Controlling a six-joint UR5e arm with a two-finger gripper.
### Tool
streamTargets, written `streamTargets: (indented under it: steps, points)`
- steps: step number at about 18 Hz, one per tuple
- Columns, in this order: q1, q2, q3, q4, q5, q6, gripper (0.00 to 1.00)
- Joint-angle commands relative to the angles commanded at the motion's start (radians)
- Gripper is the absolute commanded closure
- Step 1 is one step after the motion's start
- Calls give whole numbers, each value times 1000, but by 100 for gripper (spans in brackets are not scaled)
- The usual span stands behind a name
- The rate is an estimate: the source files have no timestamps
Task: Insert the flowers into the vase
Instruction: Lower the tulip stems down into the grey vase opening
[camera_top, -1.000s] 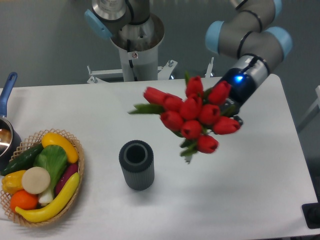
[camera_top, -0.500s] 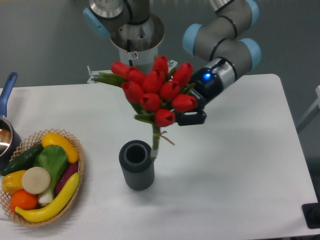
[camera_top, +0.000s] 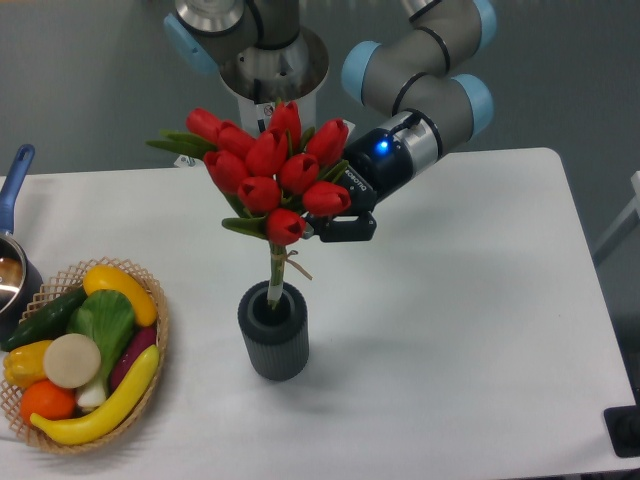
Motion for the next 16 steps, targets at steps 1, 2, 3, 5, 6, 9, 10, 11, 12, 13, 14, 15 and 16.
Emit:
streamTargets:
  steps: [1, 2, 3, 5, 6, 9, 10, 11, 12, 13, 14, 15, 16]
  points:
    - [0, -3, -2, 0, 0, 2, 85]
    - [0, -3, -3, -2, 2, 2, 85]
    - [0, -5, -5, -2, 2, 0, 85]
    - [0, -14, -5, 0, 2, 3, 85]
    - [0, -18, -5, 2, 2, 6, 85]
    - [0, -34, -9, 6, 2, 9, 85]
    - [0, -35, -14, 9, 2, 9, 85]
    - [0, -38, -17, 9, 2, 9, 85]
    - [0, -41, -18, 9, 2, 9, 85]
    - [0, -41, -18, 9, 2, 9, 85]
    - [-2, -45, -18, 9, 3, 9, 85]
    - [-3, -51, -18, 8, 2, 9, 85]
    - [-5, -54, -18, 9, 3, 11, 84]
